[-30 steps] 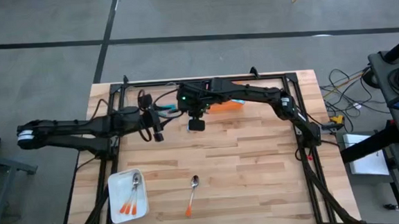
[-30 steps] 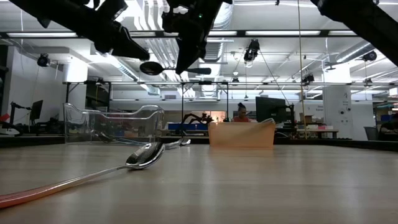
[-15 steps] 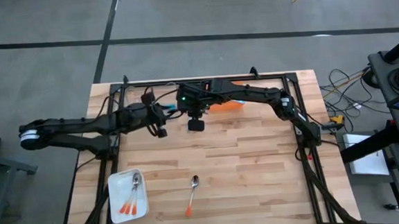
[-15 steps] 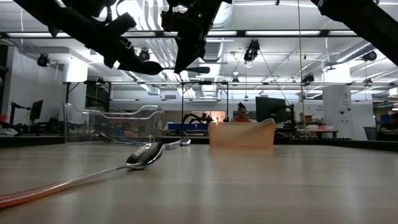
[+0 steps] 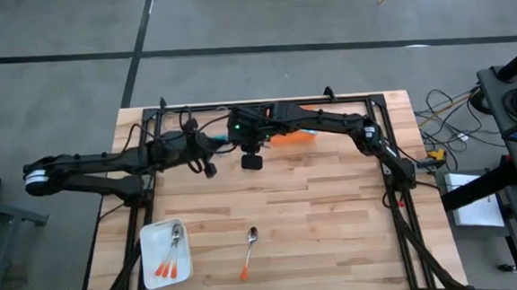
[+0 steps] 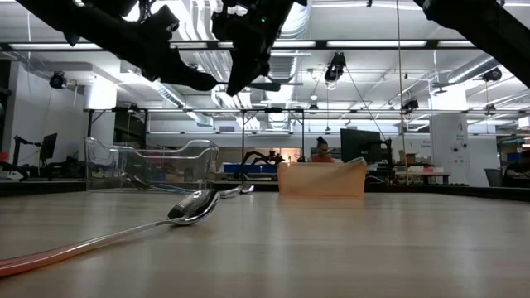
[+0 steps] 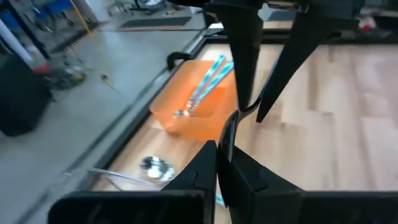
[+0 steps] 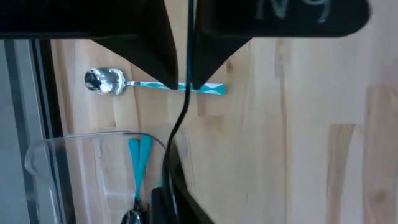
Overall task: Sort silverware by color (type)
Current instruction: Put the blue spoon into the transparent bin
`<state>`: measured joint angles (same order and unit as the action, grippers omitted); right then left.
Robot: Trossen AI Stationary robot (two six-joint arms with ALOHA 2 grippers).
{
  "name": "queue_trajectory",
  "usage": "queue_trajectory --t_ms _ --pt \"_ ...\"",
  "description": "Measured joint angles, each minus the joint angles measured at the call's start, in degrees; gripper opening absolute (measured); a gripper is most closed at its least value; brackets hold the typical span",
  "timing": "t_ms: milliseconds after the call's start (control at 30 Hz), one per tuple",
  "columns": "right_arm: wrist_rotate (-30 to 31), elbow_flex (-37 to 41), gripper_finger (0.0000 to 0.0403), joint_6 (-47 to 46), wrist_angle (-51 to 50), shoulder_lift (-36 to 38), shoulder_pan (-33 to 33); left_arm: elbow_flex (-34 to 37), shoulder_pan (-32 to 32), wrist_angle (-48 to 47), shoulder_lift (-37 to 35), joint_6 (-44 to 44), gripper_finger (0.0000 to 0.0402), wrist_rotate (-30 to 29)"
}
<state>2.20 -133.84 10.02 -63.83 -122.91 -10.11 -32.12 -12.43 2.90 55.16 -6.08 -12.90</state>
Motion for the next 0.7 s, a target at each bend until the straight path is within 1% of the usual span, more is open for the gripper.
queue_trajectory --t_ms 133,367,533,700 --pt "-0.2 0.0 0.0078 0.0 1.5 0.0 0.1 0.0 0.0 -0.6 -0.1 4.8 0.0001 2.9" --pt "0.6 0.0 0.0137 0.0 3.1 -0.1 0.0 0.0 -0.1 -3.4 -0.3 7.6 0.0001 3.1" --pt "1.7 0.0 0.0162 0.0 3.4 0.8 -0.1 -0.2 -1.4 -5.3 -1.3 8.1 0.0 3.1" --pt "5.0 0.0 0.0168 0.0 3.2 2.4 -0.3 -4.2 -3.8 -14.2 -1.7 8.5 0.0 2.4"
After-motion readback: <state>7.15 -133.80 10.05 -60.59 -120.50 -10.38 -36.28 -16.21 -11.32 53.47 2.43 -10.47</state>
